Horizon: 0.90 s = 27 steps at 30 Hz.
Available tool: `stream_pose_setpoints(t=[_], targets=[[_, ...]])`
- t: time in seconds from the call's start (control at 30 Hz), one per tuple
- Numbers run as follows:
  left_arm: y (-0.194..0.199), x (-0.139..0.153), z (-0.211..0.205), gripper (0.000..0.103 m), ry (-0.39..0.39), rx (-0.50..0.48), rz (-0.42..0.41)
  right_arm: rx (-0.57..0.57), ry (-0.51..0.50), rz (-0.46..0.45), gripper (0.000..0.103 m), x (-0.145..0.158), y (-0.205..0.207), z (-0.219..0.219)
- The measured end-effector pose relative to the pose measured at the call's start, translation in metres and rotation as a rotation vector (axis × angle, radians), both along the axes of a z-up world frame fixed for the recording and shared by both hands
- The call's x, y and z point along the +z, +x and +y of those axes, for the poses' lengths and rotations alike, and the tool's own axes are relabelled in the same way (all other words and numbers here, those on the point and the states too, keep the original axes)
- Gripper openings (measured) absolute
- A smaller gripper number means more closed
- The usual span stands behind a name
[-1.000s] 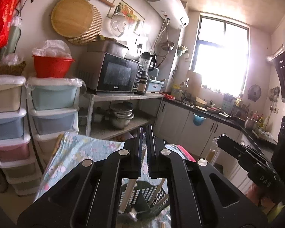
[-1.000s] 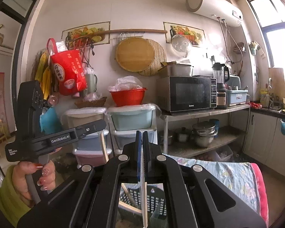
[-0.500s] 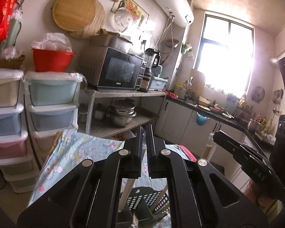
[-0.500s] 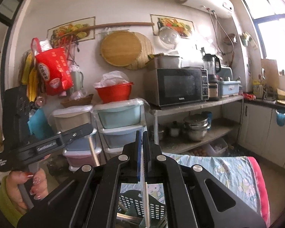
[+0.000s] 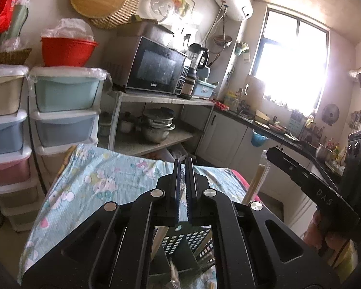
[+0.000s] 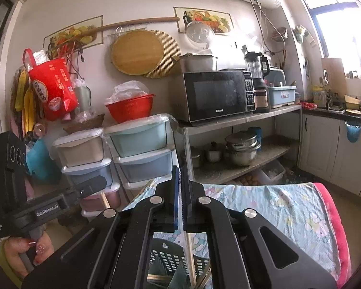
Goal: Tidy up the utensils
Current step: 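Lower the chopsticks with both tools into the caddy compartments, then open both tools releasing the chopsticks into the caddy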
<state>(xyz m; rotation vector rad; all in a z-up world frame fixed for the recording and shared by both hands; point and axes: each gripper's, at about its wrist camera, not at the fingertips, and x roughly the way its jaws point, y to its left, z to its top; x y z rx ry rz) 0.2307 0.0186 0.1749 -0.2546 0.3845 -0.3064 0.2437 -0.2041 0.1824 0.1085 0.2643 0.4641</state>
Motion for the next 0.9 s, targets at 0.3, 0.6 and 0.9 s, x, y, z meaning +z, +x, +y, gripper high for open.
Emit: stream_pose_setpoints(t=[0.3, 0.6, 0.9], targets=[[0.004, -0.020, 0.000, 0.002, -0.005, -0.003, 0.039, 0.012, -0.006, 0.053, 0.004, -0.016, 0.006, 0.001], [0.003, -0.038, 0.003, 0.003, -0.005, 0.003, 0.079, 0.012, 0.002, 0.117, 0.018, -0.038, 0.004, -0.008], [-0.008, -0.050, 0.008, 0.021, -0.012, 0.015, 0.110, -0.001, 0.003, 0.167, 0.019, -0.054, -0.001, -0.018]])
